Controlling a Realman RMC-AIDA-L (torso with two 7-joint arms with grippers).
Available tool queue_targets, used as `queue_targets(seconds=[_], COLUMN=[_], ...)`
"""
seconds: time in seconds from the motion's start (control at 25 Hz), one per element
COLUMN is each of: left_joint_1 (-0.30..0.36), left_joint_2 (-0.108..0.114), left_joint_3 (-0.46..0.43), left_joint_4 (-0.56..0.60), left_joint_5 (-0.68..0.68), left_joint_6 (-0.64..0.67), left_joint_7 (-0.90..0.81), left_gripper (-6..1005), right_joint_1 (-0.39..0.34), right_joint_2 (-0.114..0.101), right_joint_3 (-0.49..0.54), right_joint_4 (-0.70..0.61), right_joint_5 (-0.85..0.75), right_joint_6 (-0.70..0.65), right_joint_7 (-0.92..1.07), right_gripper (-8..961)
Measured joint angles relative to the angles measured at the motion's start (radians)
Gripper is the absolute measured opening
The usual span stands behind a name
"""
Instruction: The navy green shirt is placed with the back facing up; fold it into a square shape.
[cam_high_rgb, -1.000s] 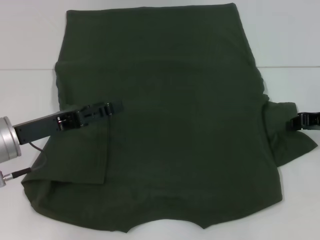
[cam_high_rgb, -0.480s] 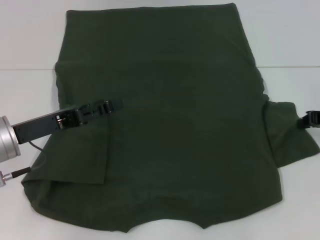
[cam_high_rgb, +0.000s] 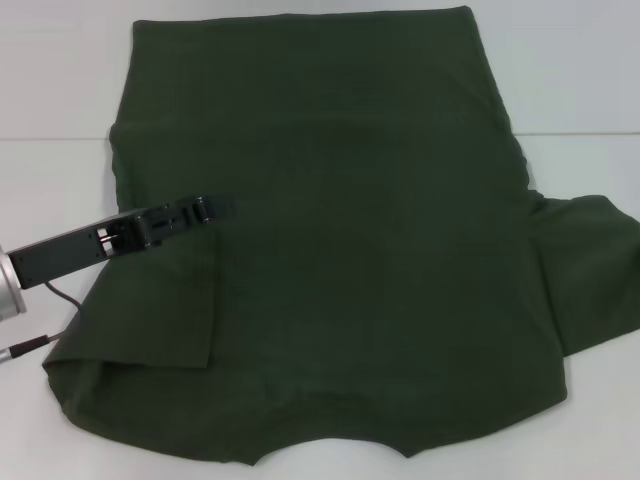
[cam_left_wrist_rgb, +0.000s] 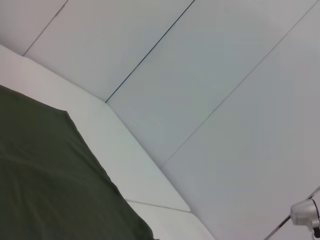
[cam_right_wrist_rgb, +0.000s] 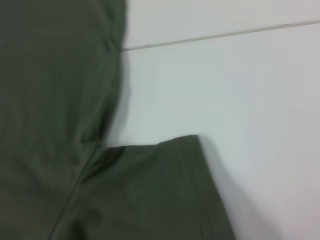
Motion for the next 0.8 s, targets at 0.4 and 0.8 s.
queue_targets(seconds=[0.4, 0.8], left_joint_1=[0.010, 0.011], left_joint_2=[0.000, 0.004], left_joint_3=[-0.006, -0.014], left_joint_4=[-0.001, -0.003], left_joint_5=[-0.012, -0.026], left_joint_6=[0.012, 0.020], left_joint_7=[0.005, 0.006], left_gripper=[917, 917], right_joint_1=[-0.004, 0.041], right_joint_2=[-0.038, -0.048], right_joint_3=[0.011, 0.014], right_joint_4=[-0.022, -0.175], right_joint_5=[0.005, 0.057], right_joint_6=[-0.018, -0.244], right_joint_7=[0.040, 0.043], right_gripper=[27, 27])
